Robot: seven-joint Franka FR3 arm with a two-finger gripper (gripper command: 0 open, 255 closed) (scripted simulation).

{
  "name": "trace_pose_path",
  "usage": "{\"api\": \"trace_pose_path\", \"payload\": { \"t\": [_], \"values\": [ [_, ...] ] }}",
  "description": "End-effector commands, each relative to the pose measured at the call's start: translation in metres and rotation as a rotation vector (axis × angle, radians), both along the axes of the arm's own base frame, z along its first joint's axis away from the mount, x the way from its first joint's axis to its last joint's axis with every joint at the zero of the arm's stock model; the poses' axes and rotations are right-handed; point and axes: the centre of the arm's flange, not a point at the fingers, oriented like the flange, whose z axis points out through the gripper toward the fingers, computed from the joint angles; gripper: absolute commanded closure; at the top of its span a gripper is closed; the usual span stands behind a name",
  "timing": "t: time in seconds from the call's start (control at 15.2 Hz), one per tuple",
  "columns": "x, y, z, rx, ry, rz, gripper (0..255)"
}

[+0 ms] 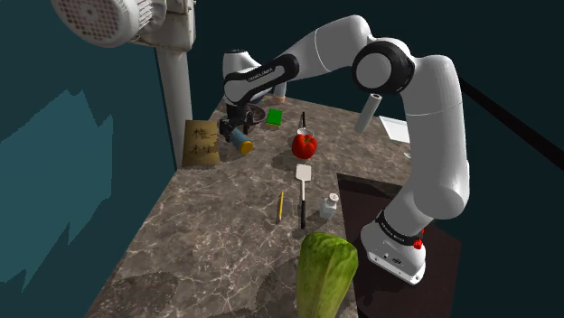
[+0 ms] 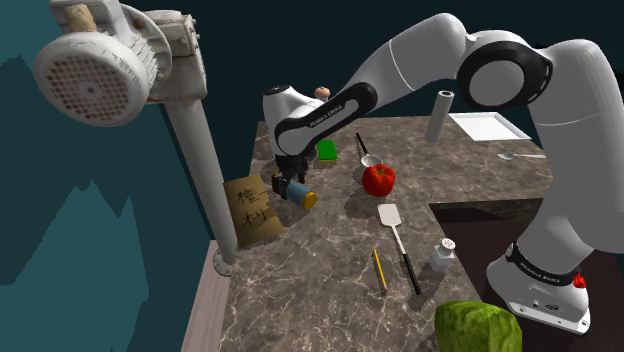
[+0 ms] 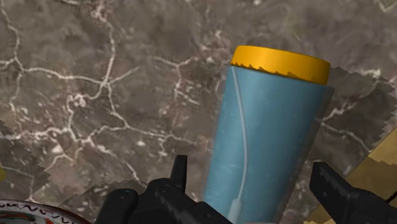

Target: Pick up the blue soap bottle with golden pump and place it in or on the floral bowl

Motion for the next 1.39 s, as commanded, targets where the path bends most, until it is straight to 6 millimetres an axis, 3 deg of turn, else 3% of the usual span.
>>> {"api": "trace_pose_path", "payload": {
  "t": [0.0, 0.4, 0.46, 1.06, 1.32],
  "values": [
    [0.0, 0.0, -0.003, 0.0, 0.0, 0.0, 0],
    [0.0, 0.0, -0.002, 0.0, 0.0, 0.0, 0],
    [0.0, 0.0, -0.002, 0.0, 0.0, 0.0, 255],
    [0.0, 0.0, -0.003, 0.0, 0.0, 0.0, 255],
    [0.0, 0.0, 0.019, 0.0, 0.0, 0.0, 255]
  ]
}}
